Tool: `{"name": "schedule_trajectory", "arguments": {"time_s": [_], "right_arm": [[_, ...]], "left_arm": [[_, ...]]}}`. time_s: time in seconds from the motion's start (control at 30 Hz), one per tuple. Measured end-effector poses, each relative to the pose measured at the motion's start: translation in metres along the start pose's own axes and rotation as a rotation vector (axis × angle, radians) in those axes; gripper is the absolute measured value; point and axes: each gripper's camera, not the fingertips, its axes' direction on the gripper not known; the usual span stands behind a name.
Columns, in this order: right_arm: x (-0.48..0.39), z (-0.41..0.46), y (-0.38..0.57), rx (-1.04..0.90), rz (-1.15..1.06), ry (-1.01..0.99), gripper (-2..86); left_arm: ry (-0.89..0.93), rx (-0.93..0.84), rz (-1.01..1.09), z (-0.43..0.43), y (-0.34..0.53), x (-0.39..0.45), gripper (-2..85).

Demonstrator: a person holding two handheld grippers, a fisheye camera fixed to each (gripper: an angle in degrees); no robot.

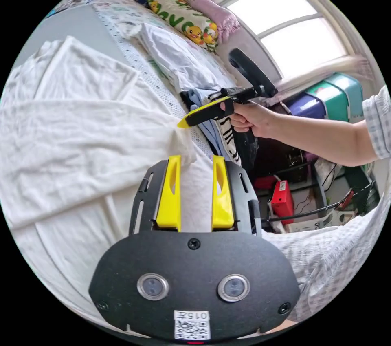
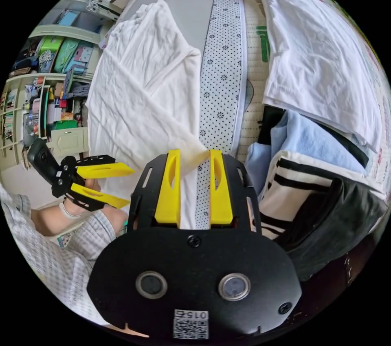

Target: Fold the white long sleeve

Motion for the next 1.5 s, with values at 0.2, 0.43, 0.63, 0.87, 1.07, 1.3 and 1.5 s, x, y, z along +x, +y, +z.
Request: {"name": "schedule_trajectory", "arguments": {"time_s": [0.2,0.43,0.63,0.87,1.07,1.3,1.5], "right_arm": [[0.033,-0.005,0.009,-0.004,-0.052,-0.088,9.6],[0.053,-0.016,0.016,-0.029,-0.129,-0.245,2.0],[0.013,-0.058,0.018,0.05,-0.257,-0.536,0.6],[-0.056,-0.06,-0.011,0.052,-0.408,-0.71,0.7],[-0.056,-0.067,-0.015,0.273,-0.298,-0.522,1.2],[-0.019,-0.057,0.023,0.293,-0.024,-0.459,1.9],[0.021,-0.068,0.073,0.307,0.203,-0.324,9.1]], "left_arm": [[-0.093,-0.045,0.024,0.036,-0.013,0.031,12.6],[-0.223,-0.046,0.013,0.046,-0.007,0.051,12.6],[-0.193,0.189,-0.145,0.004,0.007,0.056,16.6],[-0.134,0.462,-0.406,-0.088,0.056,0.008,0.9],[-0.158,0.508,-0.355,-0.164,0.097,-0.026,-0.8],[-0.031,0.423,-0.337,-0.158,0.11,-0.058,-0.4],[0.01,0.357,-0.378,-0.134,0.121,-0.081,6.4]]}}
